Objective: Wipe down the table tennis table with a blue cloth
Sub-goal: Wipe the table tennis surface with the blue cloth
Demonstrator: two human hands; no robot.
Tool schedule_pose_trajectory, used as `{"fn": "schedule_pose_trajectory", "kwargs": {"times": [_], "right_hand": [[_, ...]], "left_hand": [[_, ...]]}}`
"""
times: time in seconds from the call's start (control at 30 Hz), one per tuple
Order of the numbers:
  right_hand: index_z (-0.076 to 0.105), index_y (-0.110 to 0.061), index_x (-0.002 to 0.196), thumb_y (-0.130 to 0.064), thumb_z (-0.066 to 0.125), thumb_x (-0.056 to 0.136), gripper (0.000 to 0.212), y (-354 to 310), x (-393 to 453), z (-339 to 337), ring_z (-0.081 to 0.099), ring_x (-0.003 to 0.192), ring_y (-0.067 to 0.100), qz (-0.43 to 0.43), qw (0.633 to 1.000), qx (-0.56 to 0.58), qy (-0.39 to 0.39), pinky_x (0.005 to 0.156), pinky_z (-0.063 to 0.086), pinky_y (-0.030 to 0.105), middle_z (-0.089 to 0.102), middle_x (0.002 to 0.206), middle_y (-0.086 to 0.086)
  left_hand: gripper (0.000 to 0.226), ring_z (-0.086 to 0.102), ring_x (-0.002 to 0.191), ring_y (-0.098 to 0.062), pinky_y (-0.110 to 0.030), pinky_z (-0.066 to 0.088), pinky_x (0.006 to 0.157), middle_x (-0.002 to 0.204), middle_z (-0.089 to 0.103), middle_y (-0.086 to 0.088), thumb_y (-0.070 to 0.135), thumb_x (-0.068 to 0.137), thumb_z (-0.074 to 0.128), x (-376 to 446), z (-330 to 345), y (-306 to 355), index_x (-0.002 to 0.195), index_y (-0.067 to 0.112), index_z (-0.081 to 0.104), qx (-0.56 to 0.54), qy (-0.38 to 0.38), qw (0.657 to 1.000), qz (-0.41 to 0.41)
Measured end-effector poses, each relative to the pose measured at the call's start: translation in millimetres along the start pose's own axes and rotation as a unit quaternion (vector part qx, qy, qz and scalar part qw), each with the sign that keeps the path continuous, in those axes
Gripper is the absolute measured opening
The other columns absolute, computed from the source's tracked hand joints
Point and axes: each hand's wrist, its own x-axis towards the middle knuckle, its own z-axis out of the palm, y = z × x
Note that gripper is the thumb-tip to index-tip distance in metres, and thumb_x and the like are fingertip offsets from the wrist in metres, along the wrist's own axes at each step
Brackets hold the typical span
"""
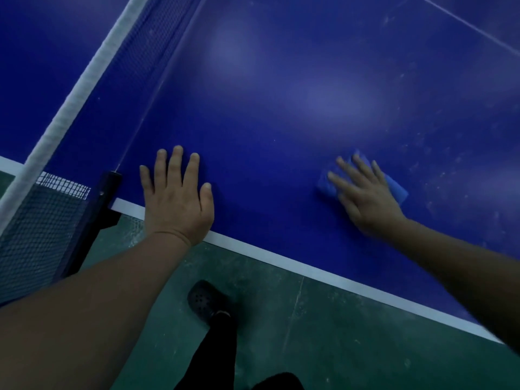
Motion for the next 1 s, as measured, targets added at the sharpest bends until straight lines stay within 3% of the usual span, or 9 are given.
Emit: {"fn": "schedule_pose_trajectory", "kwargs": {"times": [0.1,0.2,0.27,0.47,0.57,0.73,0.83,0.93,1.0], "right_hand": [[0.040,-0.028,0.150,-0.036,0.034,0.098,0.053,-64,39,10,0.016,0.151,0.035,0.113,0.993,0.023,0.039,0.117,0.012,0.065,0.029,0.161,0.005],[0.036,-0.032,0.151,-0.038,0.036,0.097,0.053,-87,17,27,0.013,0.152,0.034,-0.252,0.967,-0.015,-0.037,0.119,0.006,0.062,0.025,0.163,-0.001],[0.041,-0.029,0.148,-0.033,0.040,0.096,0.052,-53,37,16,0.021,0.149,0.038,-0.295,0.955,-0.030,-0.029,0.117,0.011,0.063,0.032,0.160,0.003],[0.033,-0.029,0.153,-0.033,0.034,0.105,0.048,3,157,-16,0.009,0.152,0.029,0.232,0.969,0.066,0.052,0.120,0.008,0.056,0.019,0.165,0.001],[0.041,-0.028,0.150,-0.033,0.036,0.099,0.051,-50,143,-2,0.018,0.150,0.037,-0.003,0.999,0.014,0.039,0.116,0.014,0.065,0.029,0.161,0.006],[0.033,-0.037,0.150,-0.039,0.043,0.094,0.057,-71,43,16,0.005,0.153,0.031,-0.431,0.897,-0.052,-0.082,0.120,0.000,0.058,0.021,0.163,-0.004],[0.042,-0.029,0.148,-0.033,0.042,0.097,0.051,-32,102,4,0.018,0.150,0.035,-0.153,0.988,-0.009,0.004,0.115,0.014,0.067,0.033,0.159,0.006],[0.036,-0.033,0.151,-0.034,0.036,0.103,0.048,-28,158,-11,0.010,0.152,0.028,0.200,0.976,0.067,0.051,0.119,0.007,0.060,0.023,0.164,-0.001],[0.037,-0.033,0.151,-0.037,0.032,0.101,0.050,-57,161,-4,0.011,0.152,0.029,0.178,0.981,0.042,0.057,0.119,0.008,0.060,0.024,0.163,0.000]], "left_hand": [[0.067,0.000,0.152,-0.027,-0.054,-0.004,0.121,0.165,0.013,-0.008,0.048,0.096,0.020,-1,0,0,0.156,0.018,0.024,-0.003,-0.004,1.000,-0.002],[0.067,0.001,0.152,-0.027,-0.054,-0.003,0.121,0.165,0.014,-0.008,0.048,0.096,0.017,-1,0,1,0.155,0.017,0.024,0.004,-0.004,1.000,-0.001],[0.067,0.001,0.152,-0.027,-0.054,-0.002,0.121,0.164,0.014,-0.008,0.048,0.096,0.017,0,1,1,0.155,0.017,0.025,0.009,-0.003,1.000,-0.001],[0.065,0.003,0.152,-0.028,-0.056,0.000,0.121,0.164,0.017,-0.009,0.046,0.097,0.018,0,1,0,0.155,0.016,0.025,0.013,0.003,1.000,0.003],[0.064,0.004,0.152,-0.028,-0.056,0.001,0.121,0.164,0.018,-0.009,0.045,0.098,0.018,0,2,-1,0.154,0.016,0.026,0.009,0.006,1.000,0.007],[0.063,0.007,0.151,-0.029,-0.057,0.002,0.120,0.163,0.021,-0.010,0.044,0.098,0.022,0,5,-3,0.153,0.015,0.029,0.007,0.013,1.000,0.008],[0.063,0.006,0.152,-0.029,-0.056,0.001,0.120,0.163,0.020,-0.009,0.044,0.098,0.021,1,4,-3,0.153,0.016,0.029,0.005,0.010,1.000,0.005],[0.063,0.006,0.152,-0.029,-0.055,-0.001,0.121,0.163,0.020,-0.009,0.045,0.098,0.020,1,1,-2,0.154,0.016,0.029,0.003,0.011,1.000,0.006],[0.063,0.006,0.152,-0.029,-0.055,-0.001,0.121,0.163,0.020,-0.009,0.045,0.098,0.020,0,1,-2,0.154,0.017,0.029,0.000,0.010,1.000,0.006]]}}
